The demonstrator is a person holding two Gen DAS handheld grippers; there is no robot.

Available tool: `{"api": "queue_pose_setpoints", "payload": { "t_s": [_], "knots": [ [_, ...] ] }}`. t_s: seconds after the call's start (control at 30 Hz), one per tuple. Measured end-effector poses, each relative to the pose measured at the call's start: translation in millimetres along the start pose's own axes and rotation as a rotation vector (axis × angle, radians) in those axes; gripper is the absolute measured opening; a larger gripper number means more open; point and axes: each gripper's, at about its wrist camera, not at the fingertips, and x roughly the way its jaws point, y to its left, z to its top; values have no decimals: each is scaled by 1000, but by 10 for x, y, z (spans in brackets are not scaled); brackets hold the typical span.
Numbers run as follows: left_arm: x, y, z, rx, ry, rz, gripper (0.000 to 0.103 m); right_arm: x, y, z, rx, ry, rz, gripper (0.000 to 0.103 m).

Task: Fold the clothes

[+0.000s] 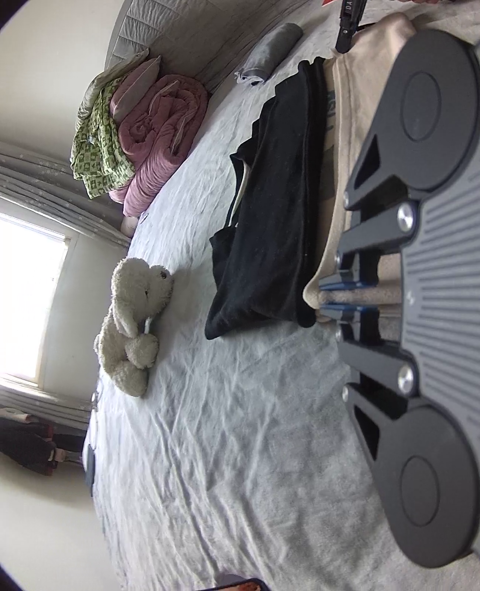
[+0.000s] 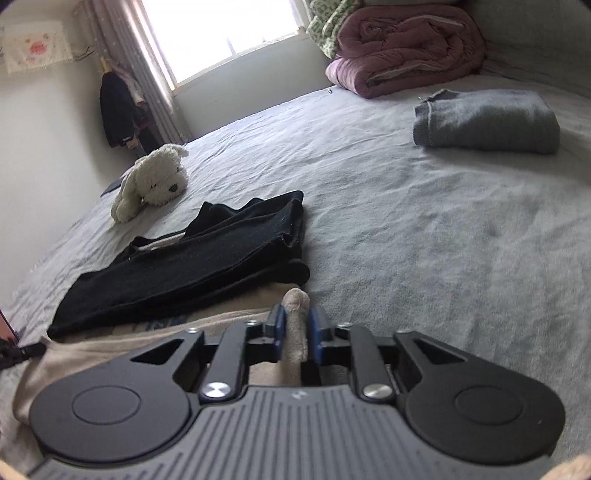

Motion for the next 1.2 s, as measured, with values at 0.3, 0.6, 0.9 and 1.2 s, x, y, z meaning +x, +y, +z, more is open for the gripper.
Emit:
{"api": "queue_pose_setpoints", "payload": {
  "t_s": [0.3,0.6,0.9,1.2],
  "knots": [
    [87,-99,-130,97,-3,87,10,35,121,-98,-134,-46,-77,9],
    [-150,-521,-76,235,-102,55,32,-187,549,-86,-261,-112,-73,37],
    [-127,-1193,-379,469,13,-236,35,-231,1306,-436,-502,-23,173,38],
    [-276,-1029,-689,616,65,-320,38,-277,1125,-660,-575,42,216,41]
  ]
}}
